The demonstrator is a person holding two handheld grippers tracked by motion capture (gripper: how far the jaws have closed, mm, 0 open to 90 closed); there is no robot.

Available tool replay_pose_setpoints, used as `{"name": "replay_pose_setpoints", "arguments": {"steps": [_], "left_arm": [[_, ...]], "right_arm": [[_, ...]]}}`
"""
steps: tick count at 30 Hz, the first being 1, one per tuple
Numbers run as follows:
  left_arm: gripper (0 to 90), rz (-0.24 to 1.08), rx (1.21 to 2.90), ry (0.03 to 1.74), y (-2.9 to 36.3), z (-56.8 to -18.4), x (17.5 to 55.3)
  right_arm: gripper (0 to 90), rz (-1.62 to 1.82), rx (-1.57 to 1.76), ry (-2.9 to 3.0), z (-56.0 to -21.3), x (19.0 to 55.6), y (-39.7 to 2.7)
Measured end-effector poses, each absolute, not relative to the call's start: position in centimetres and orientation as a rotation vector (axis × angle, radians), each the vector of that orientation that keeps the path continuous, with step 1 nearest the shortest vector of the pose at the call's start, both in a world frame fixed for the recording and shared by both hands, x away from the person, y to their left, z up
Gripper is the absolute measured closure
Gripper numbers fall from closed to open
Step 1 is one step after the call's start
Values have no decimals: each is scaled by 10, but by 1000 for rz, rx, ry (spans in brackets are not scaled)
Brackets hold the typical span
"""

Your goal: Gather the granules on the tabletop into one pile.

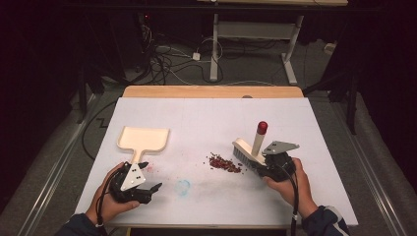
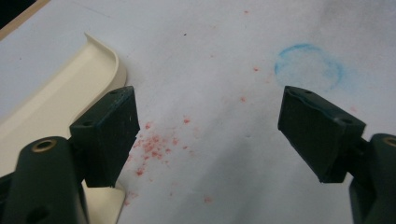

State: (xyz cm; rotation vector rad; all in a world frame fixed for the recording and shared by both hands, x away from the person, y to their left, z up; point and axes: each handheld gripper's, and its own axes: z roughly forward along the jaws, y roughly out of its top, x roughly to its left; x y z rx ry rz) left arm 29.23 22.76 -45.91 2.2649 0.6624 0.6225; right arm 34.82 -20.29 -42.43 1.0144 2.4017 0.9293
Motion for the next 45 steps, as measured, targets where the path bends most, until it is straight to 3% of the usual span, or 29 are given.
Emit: {"name": "replay_pose_setpoints", "arguments": {"steps": [30, 45], "left_arm": [[202, 602, 2273, 645, 223, -459, 294], [203, 602, 2270, 658, 224, -460, 295]], "right_arm": [[678, 894, 1162, 2088, -444, 348, -108], [678, 945, 1167, 2003, -441, 359, -106]]}}
